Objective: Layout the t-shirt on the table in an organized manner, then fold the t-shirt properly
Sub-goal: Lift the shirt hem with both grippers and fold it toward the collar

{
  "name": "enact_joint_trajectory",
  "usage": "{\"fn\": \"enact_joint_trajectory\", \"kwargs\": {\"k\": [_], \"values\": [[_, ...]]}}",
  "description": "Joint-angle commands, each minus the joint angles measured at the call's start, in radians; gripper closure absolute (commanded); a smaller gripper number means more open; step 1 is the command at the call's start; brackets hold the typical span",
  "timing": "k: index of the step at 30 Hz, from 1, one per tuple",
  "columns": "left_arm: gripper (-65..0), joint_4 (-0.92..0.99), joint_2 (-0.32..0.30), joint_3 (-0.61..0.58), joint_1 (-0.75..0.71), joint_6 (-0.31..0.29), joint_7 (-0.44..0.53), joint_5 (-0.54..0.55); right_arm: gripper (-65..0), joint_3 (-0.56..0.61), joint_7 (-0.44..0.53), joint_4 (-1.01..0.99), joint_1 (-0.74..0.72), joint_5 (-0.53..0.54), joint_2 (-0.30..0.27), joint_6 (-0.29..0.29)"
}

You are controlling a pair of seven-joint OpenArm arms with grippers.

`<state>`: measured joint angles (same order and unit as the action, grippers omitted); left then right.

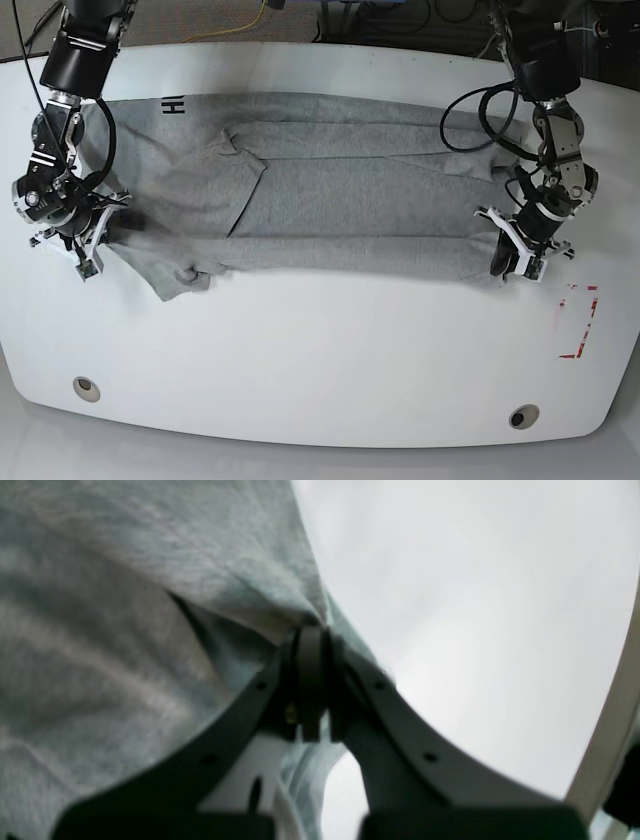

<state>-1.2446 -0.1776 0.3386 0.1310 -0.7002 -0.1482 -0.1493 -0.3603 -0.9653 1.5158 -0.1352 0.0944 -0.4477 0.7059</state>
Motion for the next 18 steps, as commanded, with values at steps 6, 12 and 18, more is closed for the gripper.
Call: {"fn": "enact_joint_trajectory", "kwargs": {"k": [6,12,18], "values": [[0.0,-0.068,-0.027,0.001,-0.041,0.002,-0.015,0.015,-0.5,-0.007,-0.093,0.122,-0.002,0.006,-0.024,-0.008],[0.0,-0.106,-0.040,0.001,-0.047,0.002,-0.120,0.015,-0.5,-0.007,-0.162,0.168,0.004,0.006,-0.024,-0.008],[0.0,-0.163,-0.041,0.035,-0.075,0.002,-0.178,0.010,-0.5,-0.006,-0.243,0.246,0.036,0.006,-0.024,-0.008]]}}
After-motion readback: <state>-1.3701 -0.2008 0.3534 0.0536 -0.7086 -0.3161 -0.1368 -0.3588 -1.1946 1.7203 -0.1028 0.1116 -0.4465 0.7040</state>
